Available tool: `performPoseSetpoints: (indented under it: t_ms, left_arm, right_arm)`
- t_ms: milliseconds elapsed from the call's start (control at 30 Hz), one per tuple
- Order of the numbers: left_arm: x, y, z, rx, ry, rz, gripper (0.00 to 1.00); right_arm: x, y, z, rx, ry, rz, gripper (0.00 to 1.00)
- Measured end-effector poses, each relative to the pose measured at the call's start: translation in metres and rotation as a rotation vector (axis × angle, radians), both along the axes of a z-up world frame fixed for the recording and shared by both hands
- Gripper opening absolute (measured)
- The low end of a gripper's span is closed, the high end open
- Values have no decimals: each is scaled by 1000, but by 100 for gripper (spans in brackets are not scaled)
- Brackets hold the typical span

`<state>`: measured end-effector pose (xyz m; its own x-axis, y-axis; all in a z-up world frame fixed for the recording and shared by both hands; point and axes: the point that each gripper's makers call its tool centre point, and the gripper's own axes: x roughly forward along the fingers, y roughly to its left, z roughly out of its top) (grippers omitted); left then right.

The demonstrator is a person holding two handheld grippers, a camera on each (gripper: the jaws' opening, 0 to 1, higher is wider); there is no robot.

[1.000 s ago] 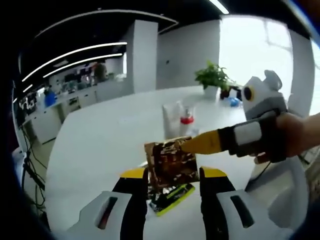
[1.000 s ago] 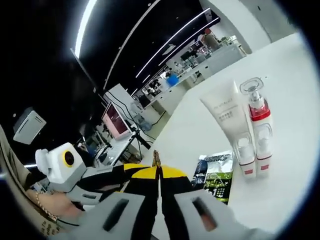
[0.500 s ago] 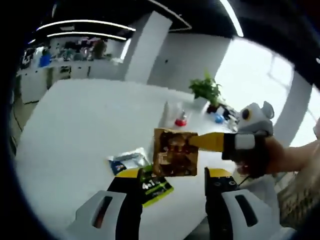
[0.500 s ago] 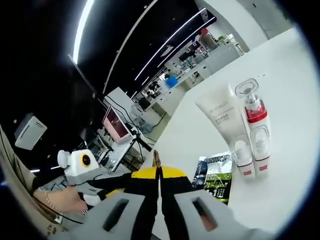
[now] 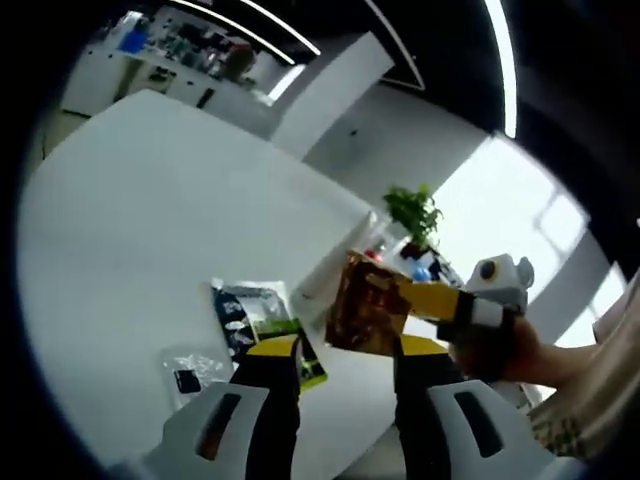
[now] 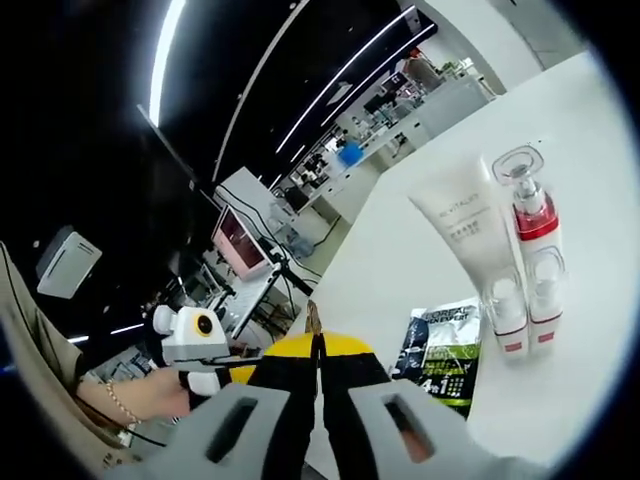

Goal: Arrange the skincare products in the storage area until every visible bottle or jar stands upright without overlapping.

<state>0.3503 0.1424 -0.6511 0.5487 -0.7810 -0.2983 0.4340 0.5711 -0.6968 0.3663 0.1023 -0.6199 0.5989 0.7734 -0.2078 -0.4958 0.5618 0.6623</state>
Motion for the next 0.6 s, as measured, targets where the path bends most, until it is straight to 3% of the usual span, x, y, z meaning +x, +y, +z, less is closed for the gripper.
performPoseSetpoints:
  t_ms: [133,267,400,600]
  left_arm:
    - [4,5,-4,-12,15,26,26]
    - [7,13,-10,-8,31,53,10]
    - [10,22,-21,-1,65,99,1]
    - [12,37,-36,-5,127,167,0]
  right_arm:
    - [3,8,-5,-9,9,20,1]
    - [7,16,-10,-34,3,42,1]
    - [14,23,-21,-102,-9,58,1]
    - [23,36,-42,-245,-46,103,1]
